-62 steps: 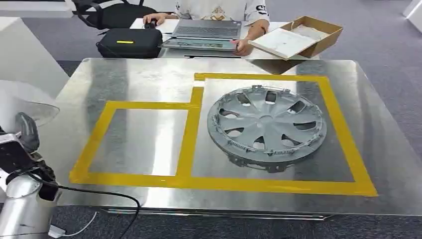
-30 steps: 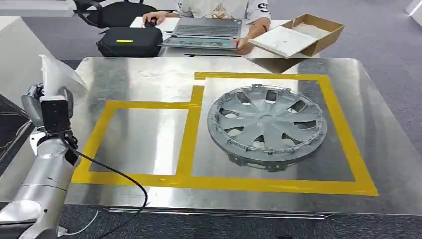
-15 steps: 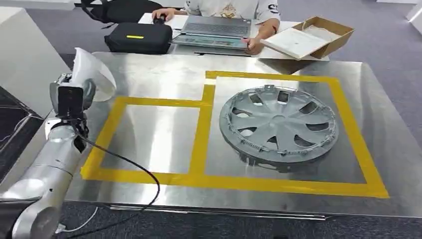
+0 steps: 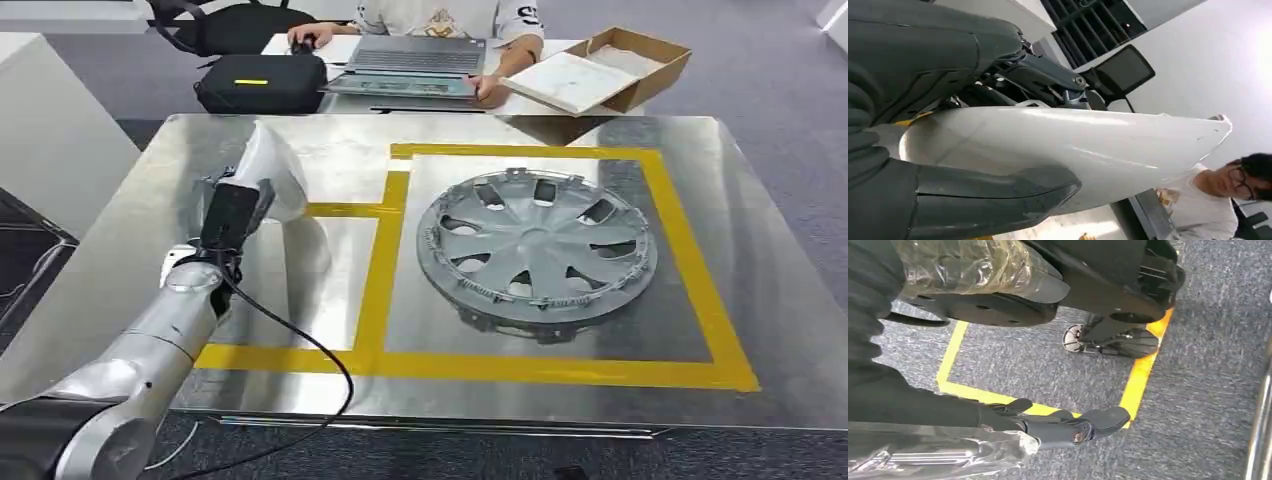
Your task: Take the parts from the cabinet and place them on the table.
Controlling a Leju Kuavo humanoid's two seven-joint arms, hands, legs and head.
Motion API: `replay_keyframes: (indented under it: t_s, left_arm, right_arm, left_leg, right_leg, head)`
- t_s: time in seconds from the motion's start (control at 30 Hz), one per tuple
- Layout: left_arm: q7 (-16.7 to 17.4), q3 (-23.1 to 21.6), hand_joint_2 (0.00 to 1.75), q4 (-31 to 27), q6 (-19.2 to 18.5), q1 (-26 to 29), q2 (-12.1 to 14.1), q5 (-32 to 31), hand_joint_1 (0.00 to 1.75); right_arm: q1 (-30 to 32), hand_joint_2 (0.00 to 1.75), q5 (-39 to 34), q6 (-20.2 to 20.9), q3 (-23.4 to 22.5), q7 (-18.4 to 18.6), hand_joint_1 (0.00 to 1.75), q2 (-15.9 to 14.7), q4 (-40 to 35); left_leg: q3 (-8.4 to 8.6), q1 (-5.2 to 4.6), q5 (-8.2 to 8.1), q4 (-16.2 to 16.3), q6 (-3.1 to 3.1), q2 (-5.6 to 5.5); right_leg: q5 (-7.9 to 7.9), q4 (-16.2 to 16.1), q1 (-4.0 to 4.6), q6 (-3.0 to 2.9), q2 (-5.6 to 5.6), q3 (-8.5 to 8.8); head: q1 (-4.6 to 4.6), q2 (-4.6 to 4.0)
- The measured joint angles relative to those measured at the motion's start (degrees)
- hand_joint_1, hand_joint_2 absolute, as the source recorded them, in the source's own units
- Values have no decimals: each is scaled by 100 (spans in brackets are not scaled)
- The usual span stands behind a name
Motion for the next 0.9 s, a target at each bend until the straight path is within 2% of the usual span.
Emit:
replay_keyframes:
  t_s: [0.03, 0.07, 0.1, 0.13, 0.2, 0.23, 0.27, 0.37, 0.4, 0.43, 0.47, 0.53, 0.57, 0.6, 0.63, 0.7, 0.73, 0.77, 0.87, 0.9]
  left_arm:
    - [0, -9, 175, 31, 0, 17, -11, -4, 175]
    - [0, -20, 175, 59, 2, 29, -35, -22, 175]
    - [0, -44, 175, 93, 2, 29, -72, -50, 175]
    - [4, -68, 175, 122, 2, 21, -107, -77, 175]
    - [39, -148, 175, 164, 15, -10, -212, -131, 175]
    - [46, -164, 175, 175, 18, -27, -256, -142, 175]
    - [52, -188, 175, 188, 15, -50, -319, -162, 175]
    - [52, -247, 175, 225, 13, -57, -404, -179, 175]
    - [52, -262, 175, 232, 15, -64, -431, -184, 175]
    - [52, -284, 175, 243, 15, -80, -457, -184, 175]
    - [52, -297, 175, 253, 15, -86, -485, -184, 175]
    - [52, -308, 175, 280, 13, -82, -509, -184, 175]
    - [52, -319, 175, 299, 13, -79, -511, -184, 175]
    - [52, -332, 175, 312, 20, -76, -524, -199, 175]
    - [52, -339, 175, 319, 39, -76, -533, -221, 175]
    - [72, -396, 175, 321, 118, -82, -575, -306, 175]
    - [90, -433, 175, 321, 173, -86, -586, -337, 175]
    - [105, -463, 175, 319, 230, -94, -586, -378, 175]
    - [149, -574, 175, 302, 349, -84, -605, -454, 175]
    - [155, -614, 175, 271, 413, -76, -608, -477, 175]
  right_arm:
    - [5, 175, 2, 2, 0, 2, 0, 0, 0]
    - [11, 175, 9, 2, 0, 2, 0, 0, 0]
    - [15, 175, 17, 4, 2, 4, 0, 0, 0]
    - [11, 175, 22, 13, 11, 4, 0, 0, 0]
    - [-5, 175, 33, 31, 33, 9, 0, 0, 0]
    - [-5, 175, 33, 37, 33, 11, 0, 2, 0]
    - [-14, 175, 35, 44, 35, 11, 0, 2, 0]
    - [-16, 175, 37, 55, 35, 22, 0, 2, 0]
    - [-26, 175, 37, 55, 37, 24, 0, 0, 0]
    - [-22, 175, 37, 55, 37, 24, 0, 0, 0]
    - [-22, 175, 37, 55, 37, 28, 0, 0, 0]
    - [-21, 175, 37, 55, 39, 31, 0, 0, 0]
    - [-14, 175, 37, 55, 39, 37, 0, 0, 0]
    - [-8, 175, 37, 55, 39, 37, 0, 0, 0]
    - [-12, 175, 39, 57, 39, 42, 0, 0, 0]
    - [-15, 175, 37, 55, 39, 46, 0, 0, 0]
    - [-19, 175, 35, 55, 39, 46, 0, 0, 0]
    - [-36, 175, 35, 57, 42, 46, 0, 2, 0]
    - [-24, 175, 28, 59, 55, 46, 0, 2, 0]
    - [-23, 175, 22, 57, 63, 46, 0, 2, 0]
  left_leg:
    - [-201, 0, -161, 422, -11, 0]
    - [-306, 0, -188, 632, -14, 0]
    - [-289, 0, -90, 595, -8, 0]
    - [-175, -1, 123, 346, 7, 0]
    - [317, -11, 659, -661, 85, 0]
    - [441, -30, 622, -907, 138, 4]
    - [459, -38, 603, -1023, 141, 2]
    - [441, -67, 626, -1012, 203, -13]
    - [474, -11, 675, -1073, 255, -4]
    - [479, -5, 678, -1080, 271, -2]
    - [473, -1, 682, -1079, 295, -2]
    - [459, -2, 681, -1077, 300, 0]
    - [455, -2, 681, -1076, 300, 1]
    - [457, -2, 681, -1075, 299, 1]
    - [460, 0, 680, -1073, 297, 0]
    - [480, 9, 664, -1067, 267, -10]
    - [481, 3, 655, -1061, 236, -14]
    - [448, -42, 656, -1039, 192, -27]
    - [448, -14, 682, -1064, 112, -25]
    - [443, -7, 649, -1048, 74, -26]
  right_leg:
    - [-2, 3, 4, -2, 0, -3]
    - [-4, 9, 8, -6, 1, -3]
    - [-6, 16, 9, -6, 5, -1]
    - [-9, 31, 11, -2, 9, -2]
    - [-26, 52, 19, 17, 19, 9]
    - [-30, 57, 24, 30, 15, -2]
    - [-39, 92, 56, 64, 16, -38]
    - [-6, 45, 22, 151, -8, -30]
    - [-36, 65, 24, 187, -4, -68]
    - [-167, 215, 21, 221, -9, -141]
    - [-369, 563, 5, 248, -9, -288]
    - [-781, 1487, -27, 291, -9, -716]
    - [-874, 1797, -34, 310, -10, -863]
    - [-816, 1826, -46, 320, -10, -877]
    - [-642, 1593, -57, 325, -13, -753]
    - [-133, 492, -81, 326, -23, -159]
    - [-122, 121, -90, 330, -28, 15]
    - [-165, 55, -59, 288, -4, 108]
    - [-157, 84, -31, 194, 7, 74]
    - [-130, 53, -56, 142, 3, 89]
  head:
    - [-2, 0]
    - [-2, 0]
    - [0, 0]
    - [-7, 0]
    - [-7, 0]
    - [2, 0]
    - [4, 0]
    - [7, 0]
    - [-4, 0]
    - [26, 0]
    - [63, 0]
    - [55, 0]
    - [79, 0]
    - [74, 0]
    - [81, 0]
    - [79, 0]
    - [79, 0]
    - [81, 0]
    - [72, 0]
    - [74, 0]
